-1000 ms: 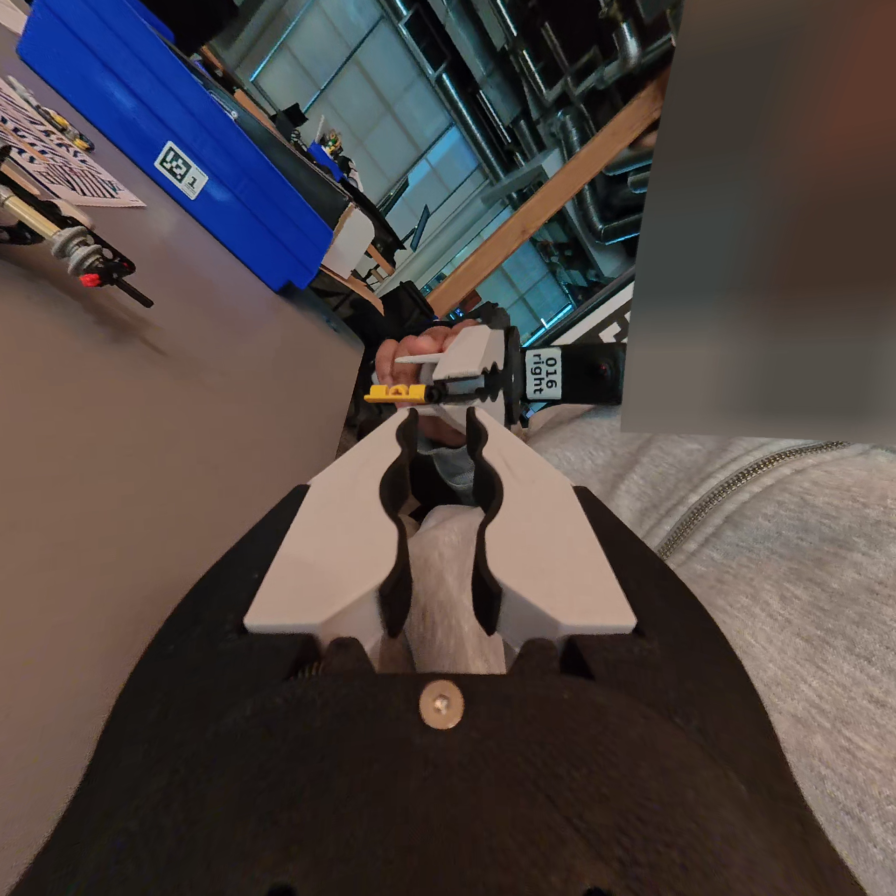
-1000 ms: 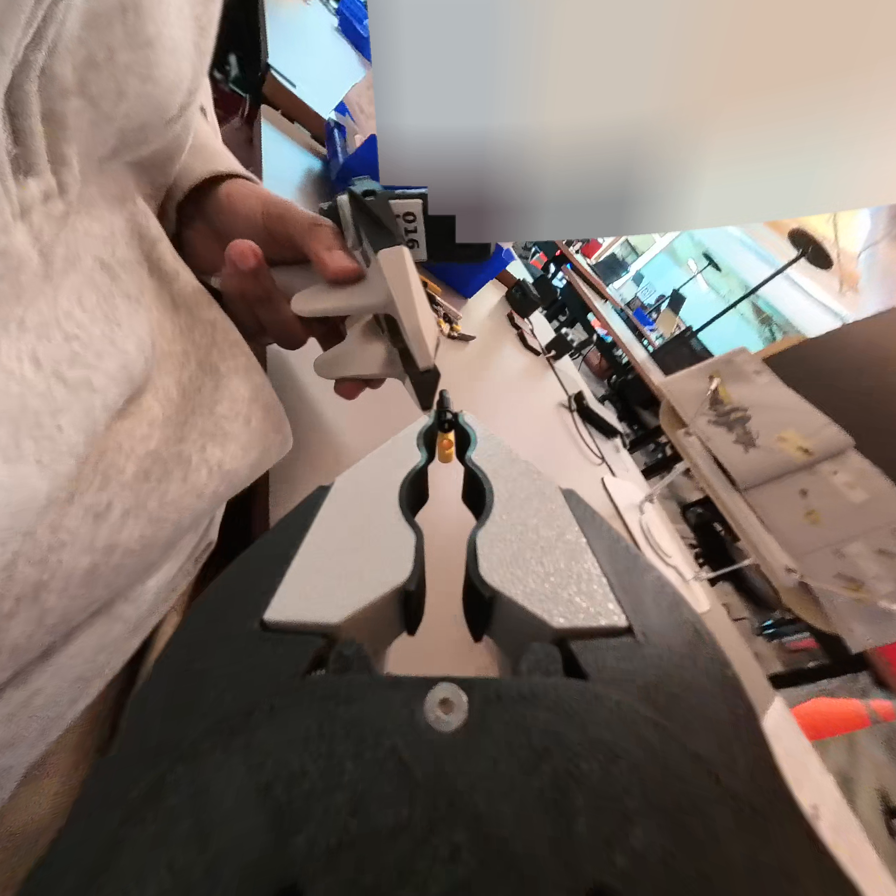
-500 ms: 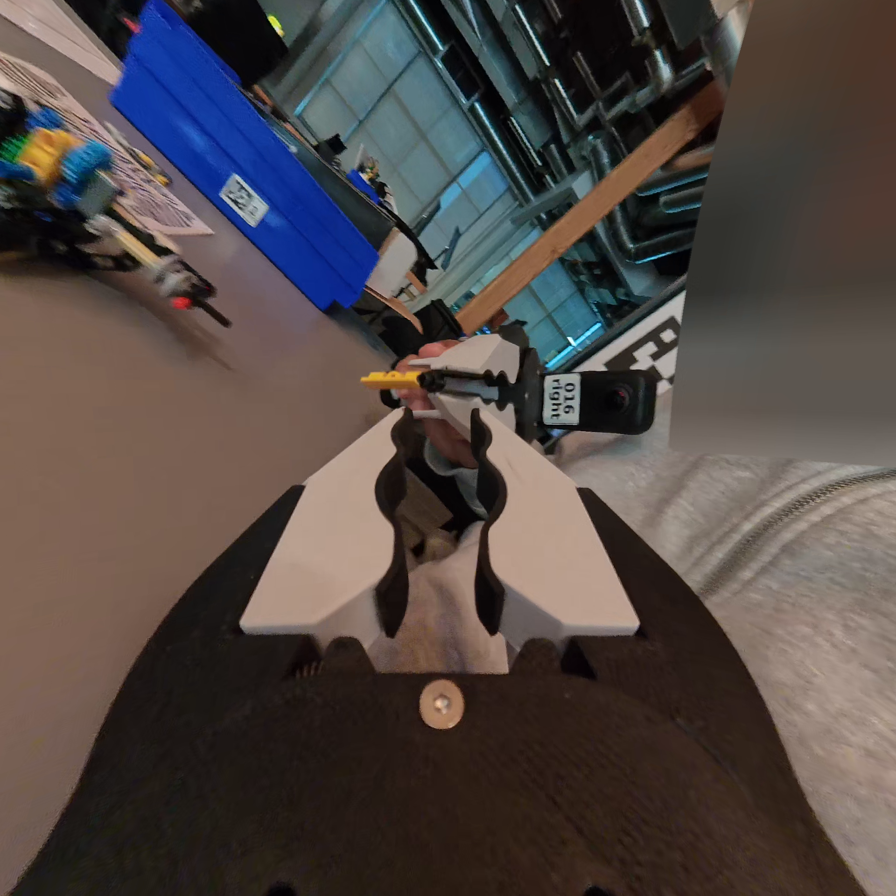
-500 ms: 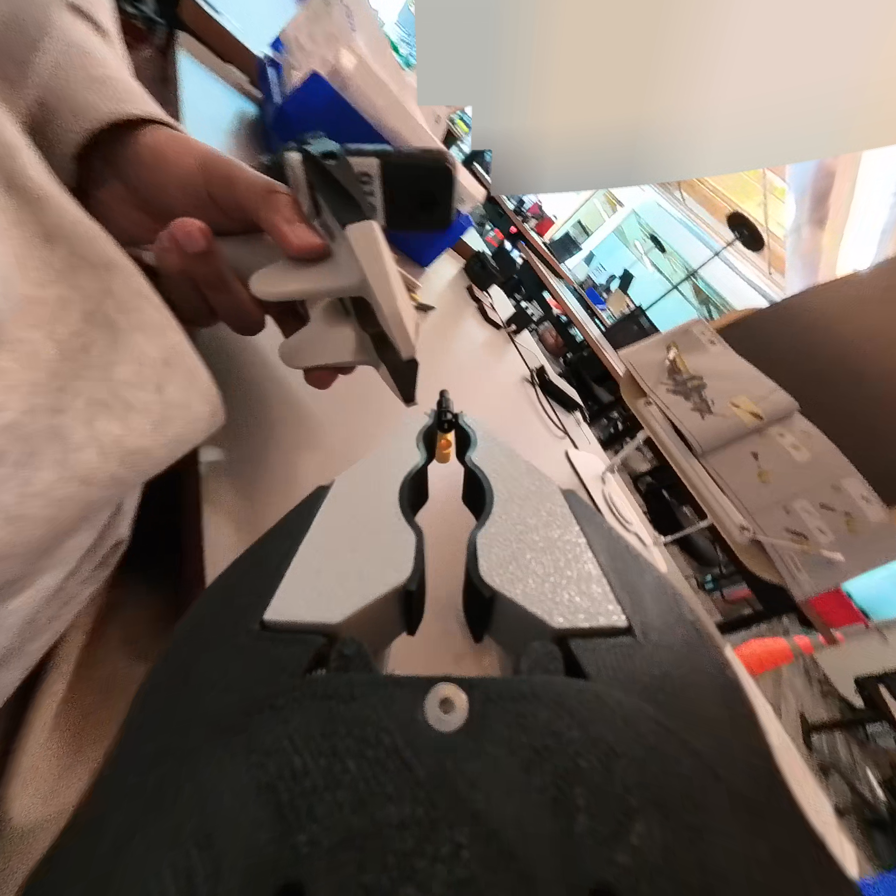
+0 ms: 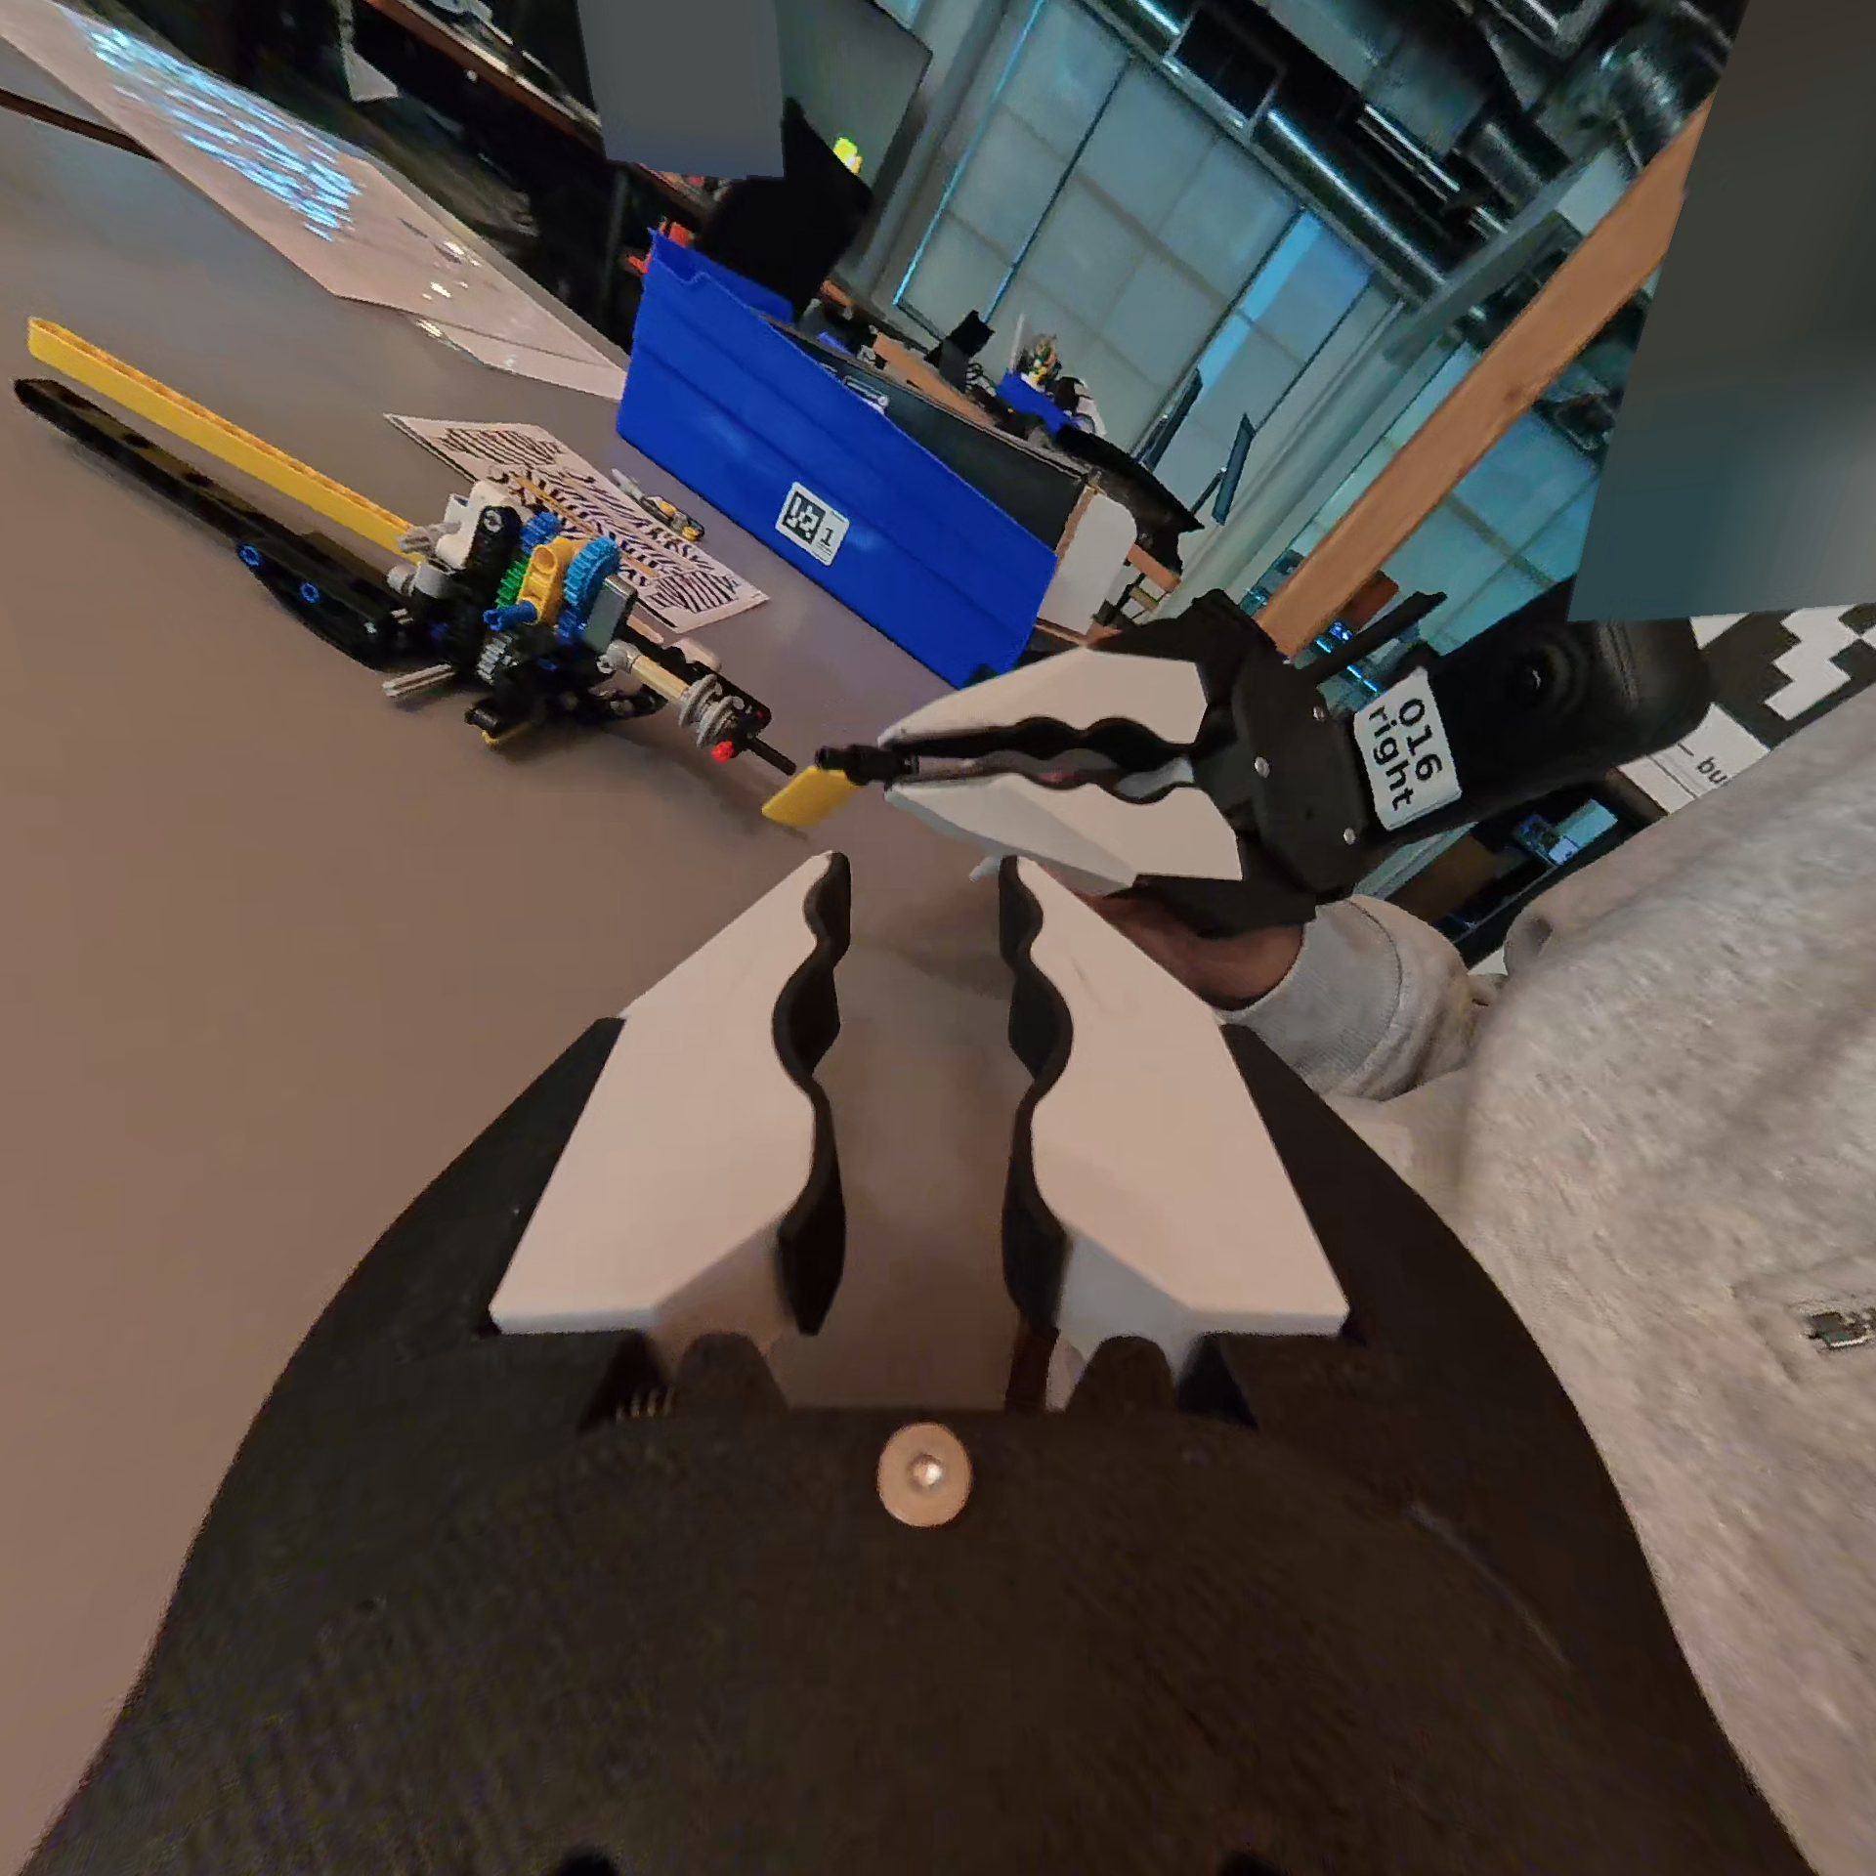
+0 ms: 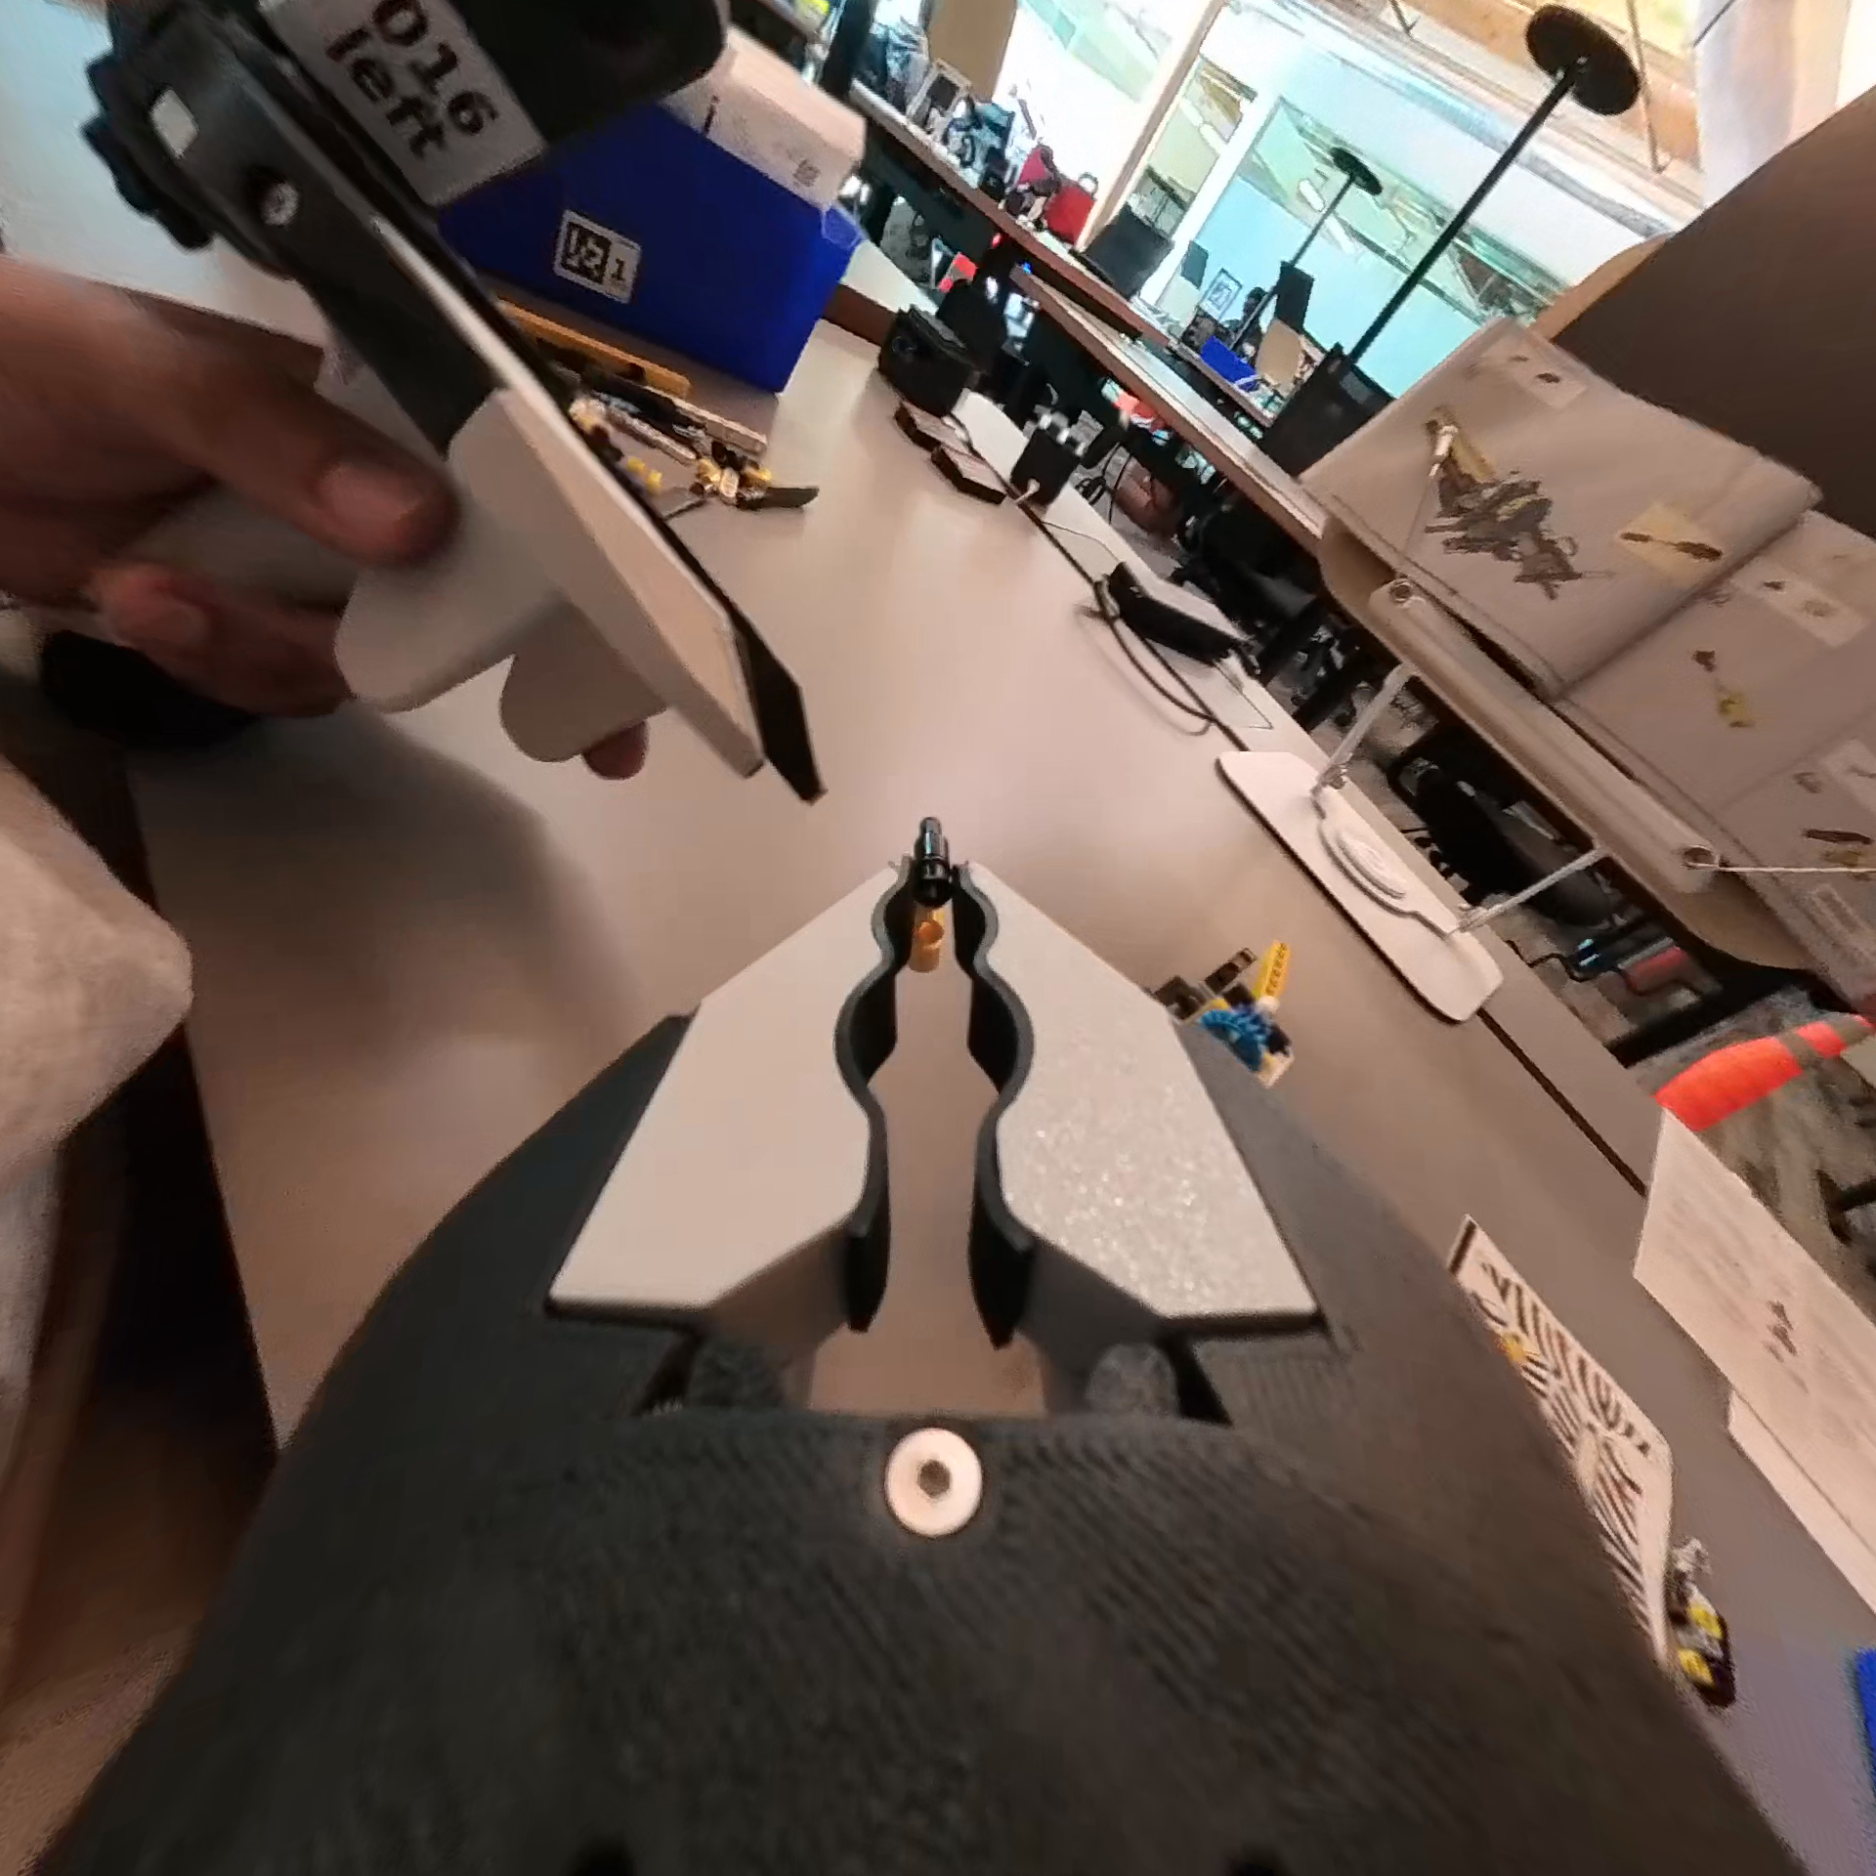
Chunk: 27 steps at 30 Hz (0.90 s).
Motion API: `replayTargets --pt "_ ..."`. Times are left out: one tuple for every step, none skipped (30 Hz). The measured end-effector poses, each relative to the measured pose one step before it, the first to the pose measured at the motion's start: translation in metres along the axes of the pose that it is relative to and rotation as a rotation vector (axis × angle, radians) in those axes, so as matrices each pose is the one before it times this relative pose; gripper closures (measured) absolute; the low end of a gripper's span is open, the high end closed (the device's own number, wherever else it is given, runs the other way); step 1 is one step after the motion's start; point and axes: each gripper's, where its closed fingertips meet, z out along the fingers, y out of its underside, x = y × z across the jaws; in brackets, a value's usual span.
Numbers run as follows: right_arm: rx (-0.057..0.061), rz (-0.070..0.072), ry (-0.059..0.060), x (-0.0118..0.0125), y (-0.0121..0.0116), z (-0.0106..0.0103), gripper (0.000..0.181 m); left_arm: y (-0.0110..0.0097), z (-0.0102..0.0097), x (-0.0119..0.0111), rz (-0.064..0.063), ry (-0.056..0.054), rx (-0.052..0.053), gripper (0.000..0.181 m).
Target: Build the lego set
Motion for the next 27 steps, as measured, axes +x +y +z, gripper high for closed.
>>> replayTargets --pt "-0.0079 -0.0133 -0.0093 -0.00308 0.00302 0.00063 0.176 0.00012 0.00026 -0.00143 -0.0061 -0.0063 -0.0014 0.154" --pt "-0.0132 -0.0141 -0.0108 -0.00327 0.00404 0.00031 0.176 0.00037 0.00031 -0.00135 -0.0062 -0.0052 -0.0028 0.154" --pt "-0.0112 -0.0121 -0.0125 -0.00343 0.00370 -0.00022 0.176 0.00045 0.00053 -0.00075 -0.0056 -0.0016 -0.0039 0.154" --pt "-0.0067 -0.0069 -0.0124 -0.00317 0.00300 -0.00083 0.176 0.00053 0.00046 -0.00033 -0.0044 0.0015 -0.0041 0.156" --pt "-0.0027 0.0004 -0.0131 -0.00292 0.00190 -0.00133 0.175 0.00056 0.00044 -0.00022 -0.0044 0.0022 -0.0044 0.159" --pt "0.0008 0.0070 -0.0126 -0.00237 0.00097 -0.00162 0.175 0.00057 0.00058 -0.00024 -0.0049 0.0025 -0.0051 0.160" --pt "0.0038 0.0103 -0.0091 -0.00165 0.00005 -0.00165 0.175 0.00048 0.00050 -0.00075 -0.0063 -0.0002 -0.0047 0.160" --pt "0.0055 0.0100 -0.0052 -0.00086 -0.00057 -0.00142 0.175 0.00031 0.00039 -0.00099 -0.0067 -0.0020 -0.0026 0.160" --pt "0.0052 0.0080 -0.0026 -0.00041 -0.00058 -0.00102 0.175 0.00006 0.00022 -0.00092 -0.0062 -0.0020 -0.0010 0.160" --pt "0.0027 0.0059 -0.0017 -0.00026 -0.00022 -0.00033 0.175 0.00005 0.00030 -0.00114 -0.0066 -0.0029 -0.0008 0.160" --pt "-0.0011 0.0040 -0.0022 -0.00026 0.00051 0.00015 0.175 0.00015 0.00015 -0.00132 -0.0078 -0.0044 -0.0017 0.160" --pt "-0.0046 0.0023 -0.0035 -0.00050 0.00125 0.00065 0.176 0.00013 0.00026 -0.00119 -0.0076 -0.0037 -0.0015 0.160" --pt "-0.0068 0.0013 -0.0040 -0.00054 0.00168 0.00076 0.175 0.00007 0.00018 -0.00082 -0.0057 -0.0015 -0.0009 0.159" --pt "-0.0069 0.0003 -0.0032 -0.00048 0.00153 0.00066 0.175 0.00002 0.00003 -0.00042 -0.0038 0.0001 -0.0005 0.159" --pt "-0.0048 -0.0011 -0.0008 -0.00008 0.00086 0.00042 0.175 -0.00006 -0.00001 -0.00034 -0.0022 -0.0011 0.0003 0.159" --pt "-0.0017 -0.0015 0.0005 -0.00005 0.00025 0.00017 0.175 -0.00007 0.00001 -0.00009 0.0006 -0.0008 0.0009 0.159" --pt "-0.0014 -0.0016 0.0001 -0.00015 0.00009 0.00012 0.175 0.00004 0.00002 0.00016 0.0021 -0.0003 -0.0002 0.159" --pt "-0.0024 -0.0017 -0.0002 -0.00021 0.00039 0.00024 0.175 0.00022 0.00015 0.00022 0.0023 0.0000 -0.0015 0.159" --pt "-0.0030 -0.0020 -0.0005 -0.00031 0.00026 0.00031 0.175 0.00021 0.00020 0.00024 0.0027 -0.0004 -0.0018 0.159" --pt "-0.0037 -0.0030 -0.0004 -0.00023 0.00055 0.00036 0.175 0.00027 0.00022 0.00024 0.0025 -0.0001 -0.0017 0.159" --pt "-0.0037 -0.0041 0.0000 -0.00027 0.00048 0.00028 0.175 0.00017 0.00005 0.00027 0.0025 0.0003 -0.0010 0.159" --pt "-0.0032 -0.0044 -0.0003 -0.00033 0.00054 0.00026 0.175 0.00001 0.00003 0.00021 0.0021 0.0001 -0.0001 0.159" --pt "-0.0025 -0.0037 -0.0009 -0.00036 0.00026 0.00025 0.175 -0.00007 -0.00002 0.00015 0.0015 -0.0003 0.0003 0.159" --pt "-0.0015 -0.0030 -0.0008 -0.00030 0.00013 0.00011 0.175 0.00005 -0.00003 0.00010 0.0010 -0.0005 0.0001 0.159" --pt "-0.0013 -0.0027 -0.0003 -0.00025 0.00014 0.00004 0.175 -0.00003 0.00006 0.00006 0.0006 -0.0001 -0.0002 0.159" --pt "-0.0016 -0.0024 -0.0001 -0.00014 0.00027 -0.00003 0.175 0.00003 -0.00004 0.00001 0.0003 -0.0002 0.0002 0.159" --pt "-0.0017 -0.0018 -0.0001 -0.00008 0.00036 -0.00009 0.175 -0.00009 0.00000 -0.00002 0.0004 -0.0004 0.0001 0.159"
